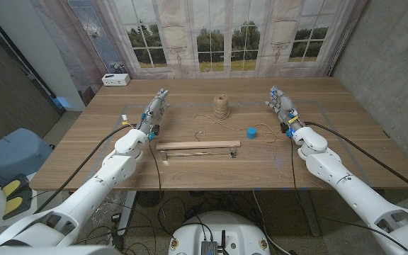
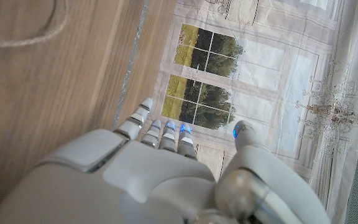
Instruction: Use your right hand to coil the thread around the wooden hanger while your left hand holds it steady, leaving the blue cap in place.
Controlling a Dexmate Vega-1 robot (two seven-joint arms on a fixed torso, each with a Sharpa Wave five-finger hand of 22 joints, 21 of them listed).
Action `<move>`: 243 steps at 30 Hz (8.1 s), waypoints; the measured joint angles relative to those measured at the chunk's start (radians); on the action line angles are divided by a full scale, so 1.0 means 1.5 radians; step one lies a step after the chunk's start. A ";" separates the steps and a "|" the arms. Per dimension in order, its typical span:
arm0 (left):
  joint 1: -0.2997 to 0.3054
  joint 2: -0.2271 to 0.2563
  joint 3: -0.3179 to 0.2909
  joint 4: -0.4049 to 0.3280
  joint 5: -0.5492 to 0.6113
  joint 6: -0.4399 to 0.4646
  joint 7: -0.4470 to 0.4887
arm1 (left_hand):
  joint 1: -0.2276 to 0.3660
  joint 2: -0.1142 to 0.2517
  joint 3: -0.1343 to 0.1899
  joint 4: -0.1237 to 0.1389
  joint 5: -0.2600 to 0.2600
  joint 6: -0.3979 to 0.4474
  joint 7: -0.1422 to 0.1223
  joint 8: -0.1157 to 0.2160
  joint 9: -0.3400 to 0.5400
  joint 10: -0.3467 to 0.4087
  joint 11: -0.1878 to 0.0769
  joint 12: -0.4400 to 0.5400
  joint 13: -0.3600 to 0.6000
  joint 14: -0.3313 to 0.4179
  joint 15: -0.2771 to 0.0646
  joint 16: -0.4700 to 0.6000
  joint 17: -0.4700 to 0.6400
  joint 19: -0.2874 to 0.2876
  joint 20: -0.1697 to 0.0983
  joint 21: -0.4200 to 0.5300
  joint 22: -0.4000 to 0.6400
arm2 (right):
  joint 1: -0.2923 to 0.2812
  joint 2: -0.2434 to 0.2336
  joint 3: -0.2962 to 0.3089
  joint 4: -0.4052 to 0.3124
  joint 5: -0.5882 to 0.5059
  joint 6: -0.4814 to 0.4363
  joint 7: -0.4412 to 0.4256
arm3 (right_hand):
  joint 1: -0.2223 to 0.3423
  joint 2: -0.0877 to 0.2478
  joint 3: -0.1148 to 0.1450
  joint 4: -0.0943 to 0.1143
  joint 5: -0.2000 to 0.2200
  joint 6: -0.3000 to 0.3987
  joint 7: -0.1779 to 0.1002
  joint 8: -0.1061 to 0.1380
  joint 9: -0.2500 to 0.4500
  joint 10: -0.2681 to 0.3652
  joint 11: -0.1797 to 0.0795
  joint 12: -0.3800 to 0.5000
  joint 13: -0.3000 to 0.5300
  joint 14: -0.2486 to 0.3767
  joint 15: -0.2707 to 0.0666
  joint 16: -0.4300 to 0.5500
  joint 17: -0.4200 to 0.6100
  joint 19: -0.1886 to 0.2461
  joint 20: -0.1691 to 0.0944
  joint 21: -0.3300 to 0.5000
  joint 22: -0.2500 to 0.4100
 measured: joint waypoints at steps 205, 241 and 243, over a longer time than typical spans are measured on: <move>0.050 0.231 0.281 -0.538 0.835 0.811 0.053 | 0.598 -0.016 0.032 -0.078 -0.003 0.657 0.061 0.103 0.036 0.641 0.012 0.158 0.115 0.629 -0.016 0.224 0.052 0.530 -0.052 0.162 0.036 | -0.069 -0.016 0.009 -0.029 0.030 0.009 0.022 | 0.016 0.024 0.007 -0.026 -0.005 0.077 -0.023 0.007 0.003 0.086 0.024 0.012 0.006 0.088 0.044 0.022 0.009 0.048 0.057 -0.018 0.003; 0.134 0.260 0.231 -0.618 1.036 0.831 0.166 | 0.610 -0.028 0.019 -0.078 0.001 0.681 0.075 0.111 0.036 0.657 0.020 0.164 0.173 0.661 0.000 0.231 0.185 0.540 -0.074 0.207 0.048 | -0.023 -0.075 -0.040 -0.109 -0.082 -0.089 -0.023 | 0.027 0.020 0.020 -0.039 -0.005 0.094 -0.020 0.007 0.003 0.092 0.025 0.012 0.006 0.095 0.046 0.022 0.004 0.052 0.059 -0.023 0.003; 0.140 0.260 0.228 -0.622 1.054 0.836 0.164 | 0.610 -0.028 0.019 -0.078 0.001 0.681 0.075 0.111 0.036 0.656 0.020 0.164 0.173 0.661 0.000 0.231 0.185 0.539 -0.073 0.209 0.048 | -0.016 -0.085 -0.048 -0.124 -0.096 -0.104 -0.028 | 0.030 0.019 0.020 -0.042 -0.005 0.094 -0.020 0.007 0.003 0.092 0.024 0.012 0.006 0.097 0.044 0.022 0.004 0.052 0.059 -0.023 0.003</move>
